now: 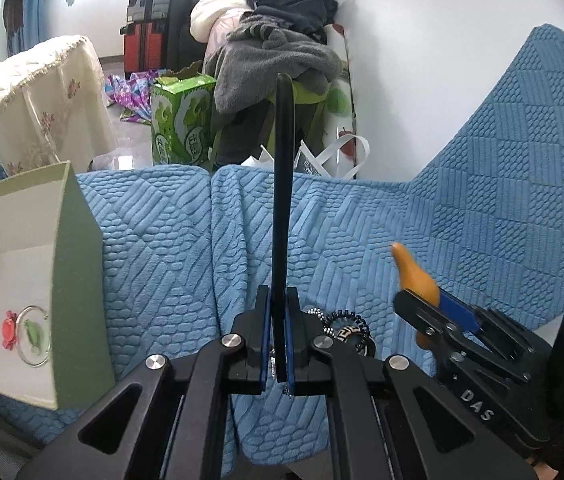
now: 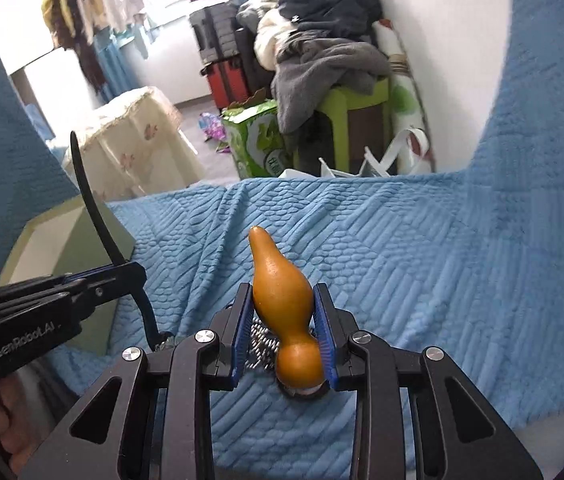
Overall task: Organize jewelry
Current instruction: 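Carry the hairpin and orange gourd bead over the pale green box with both tools, then open both tools to drop the hairpin and gourd bead into the box, then move both open tools back over the remaining bracelets, then grasp the red-beaded bracelet with the left tool while the right tool grasps the black coiled hair tie, then carry the red bracelet and black hair tie over the box with both tools, then lower both tools into the box and release the bracelet and hair tie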
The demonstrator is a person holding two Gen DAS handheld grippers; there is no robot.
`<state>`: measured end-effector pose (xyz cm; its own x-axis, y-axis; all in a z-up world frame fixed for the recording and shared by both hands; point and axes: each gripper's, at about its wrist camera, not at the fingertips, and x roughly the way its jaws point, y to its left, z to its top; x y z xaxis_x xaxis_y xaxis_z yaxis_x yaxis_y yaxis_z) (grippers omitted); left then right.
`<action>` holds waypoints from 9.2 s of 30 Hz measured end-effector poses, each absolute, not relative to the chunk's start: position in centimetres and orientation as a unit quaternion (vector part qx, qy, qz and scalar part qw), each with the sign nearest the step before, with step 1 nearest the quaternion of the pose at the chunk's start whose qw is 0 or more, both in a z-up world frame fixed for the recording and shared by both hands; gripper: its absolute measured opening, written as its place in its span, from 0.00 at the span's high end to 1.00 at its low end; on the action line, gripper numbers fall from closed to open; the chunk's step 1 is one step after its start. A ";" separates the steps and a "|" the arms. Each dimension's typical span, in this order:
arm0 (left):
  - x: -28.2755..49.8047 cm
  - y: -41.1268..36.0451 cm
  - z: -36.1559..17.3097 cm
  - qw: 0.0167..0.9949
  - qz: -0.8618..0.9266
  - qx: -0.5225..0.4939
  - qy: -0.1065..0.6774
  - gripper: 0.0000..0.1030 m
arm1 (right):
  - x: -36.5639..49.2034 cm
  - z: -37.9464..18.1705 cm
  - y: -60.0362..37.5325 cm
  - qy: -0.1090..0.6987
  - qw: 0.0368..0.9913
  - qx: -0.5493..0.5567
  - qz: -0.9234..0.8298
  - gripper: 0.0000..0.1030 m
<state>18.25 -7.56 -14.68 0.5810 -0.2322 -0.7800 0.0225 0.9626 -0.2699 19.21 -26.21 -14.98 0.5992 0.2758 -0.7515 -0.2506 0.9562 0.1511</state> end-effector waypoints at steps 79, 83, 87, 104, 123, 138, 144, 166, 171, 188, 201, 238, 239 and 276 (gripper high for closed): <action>15.2 19.9 -14.1 0.861 0.037 -0.153 0.484 0.75 | 19.6 -13.3 0.6 0.485 0.836 -0.032 0.255 0.52; 14.6 19.5 -12.3 0.871 0.046 -0.148 0.466 0.42 | 19.5 -11.4 -0.8 0.457 0.852 -0.037 0.254 0.46; 13.5 18.5 -11.2 0.876 0.041 -0.152 0.455 0.42 | 19.9 -11.9 -3.0 0.457 0.858 -0.037 0.232 0.46; 10.2 15.0 -10.7 0.875 0.019 -0.175 0.451 0.42 | 18.4 -16.7 -5.5 0.519 0.812 0.022 0.264 0.93; 9.7 11.9 -7.6 0.888 -0.004 -0.169 0.427 0.43 | 16.4 -11.8 -8.8 0.479 0.833 0.022 0.276 0.91; 12.3 1.9 -7.7 0.885 -0.097 -0.170 0.423 0.44 | 17.1 -7.9 -22.2 0.410 0.894 0.018 0.181 0.91; 14.1 -2.0 -11.3 0.874 -0.118 -0.167 0.441 0.45 | 17.9 -12.2 -26.0 0.433 0.889 0.025 0.147 0.89; 19.5 -9.2 -24.1 0.830 -0.121 -0.115 0.533 0.67 | 23.2 -23.5 -27.3 0.544 0.829 0.003 0.126 0.86; 19.5 -10.0 -24.6 0.833 -0.108 -0.093 0.535 0.75 | 23.1 -24.0 -27.4 0.543 0.829 0.000 0.131 0.88; 22.7 -11.5 -25.5 0.840 -0.059 -0.069 0.534 0.95 | 23.8 -24.0 -27.1 0.544 0.828 0.003 0.141 0.92; 21.7 -10.5 -21.0 0.845 -0.065 -0.085 0.524 0.96 | 22.9 -21.5 -27.3 0.517 0.843 0.030 0.148 0.93; 15.7 -2.7 -5.0 0.902 -0.077 -0.111 0.410 0.96 | 19.0 -5.2 -23.8 0.391 0.911 -0.010 0.127 0.94; 15.6 -2.3 -4.5 0.904 -0.076 -0.111 0.407 0.96 | 19.0 -4.7 -23.4 0.389 0.912 -0.011 0.129 0.94; 13.4 15.7 -11.4 0.868 -0.025 -0.151 0.472 0.95 | 16.8 -9.9 -3.3 0.459 0.852 -0.013 0.251 0.94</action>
<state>13.36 15.68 -11.41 0.5533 -0.1853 -0.8121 -0.0991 0.9534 -0.2850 16.79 -3.27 -9.94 0.4534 0.4161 -0.7882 -0.4392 0.8738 0.2086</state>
